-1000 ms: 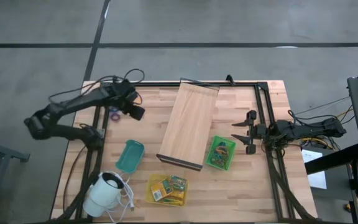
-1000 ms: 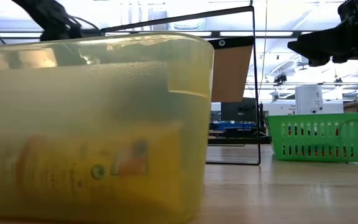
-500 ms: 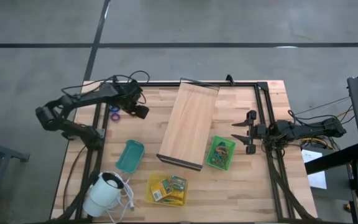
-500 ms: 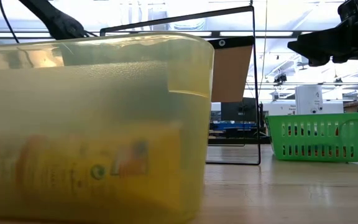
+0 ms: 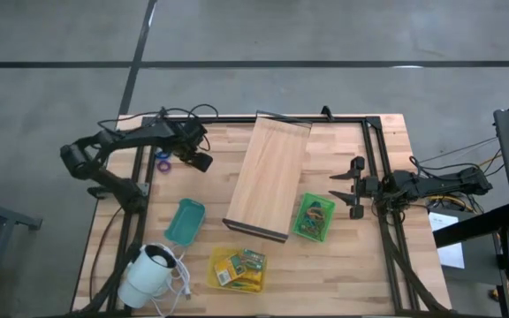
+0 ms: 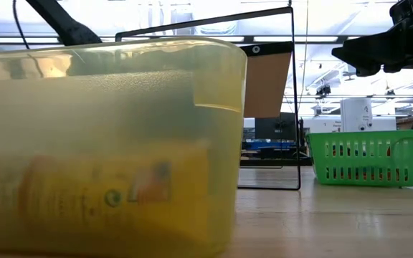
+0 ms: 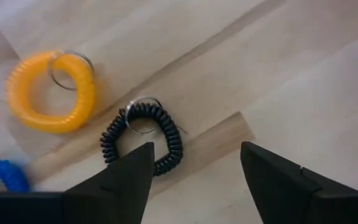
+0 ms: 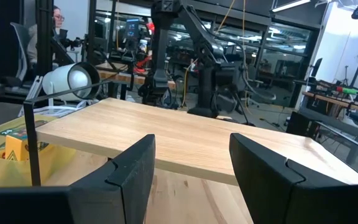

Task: Pick & Place Office Desk Supplies
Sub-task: Put the black spring keychain into the blue bin

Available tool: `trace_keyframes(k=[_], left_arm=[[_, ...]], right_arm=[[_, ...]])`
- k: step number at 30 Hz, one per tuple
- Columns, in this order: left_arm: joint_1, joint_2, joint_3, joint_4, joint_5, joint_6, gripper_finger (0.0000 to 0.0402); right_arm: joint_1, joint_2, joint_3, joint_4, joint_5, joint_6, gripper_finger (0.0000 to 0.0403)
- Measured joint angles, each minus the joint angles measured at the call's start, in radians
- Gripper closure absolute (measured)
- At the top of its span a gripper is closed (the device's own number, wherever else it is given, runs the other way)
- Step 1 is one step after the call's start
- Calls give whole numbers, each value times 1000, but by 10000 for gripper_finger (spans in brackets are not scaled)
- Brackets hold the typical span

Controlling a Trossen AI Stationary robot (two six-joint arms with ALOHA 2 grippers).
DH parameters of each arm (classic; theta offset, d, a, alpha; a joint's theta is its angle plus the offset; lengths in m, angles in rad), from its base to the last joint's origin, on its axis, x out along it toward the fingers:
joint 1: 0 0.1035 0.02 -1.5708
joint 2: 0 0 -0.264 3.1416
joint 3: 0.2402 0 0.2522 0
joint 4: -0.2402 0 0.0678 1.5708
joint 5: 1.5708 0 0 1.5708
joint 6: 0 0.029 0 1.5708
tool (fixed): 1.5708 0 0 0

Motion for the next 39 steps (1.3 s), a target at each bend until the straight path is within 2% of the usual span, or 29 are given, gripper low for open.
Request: trace_keyframes(k=[11, 31, 39], left_arm=[[-1, 126, 4, 20, 18, 0, 196], [-2, 103, -1, 37, 22, -8, 358], [-5, 88, -2, 37, 32, -8, 374]], right_arm=[[0, 0, 0, 0, 0, 0, 197], [0, 0, 0, 0, 0, 0, 197], [0, 0, 0, 0, 0, 0, 197]])
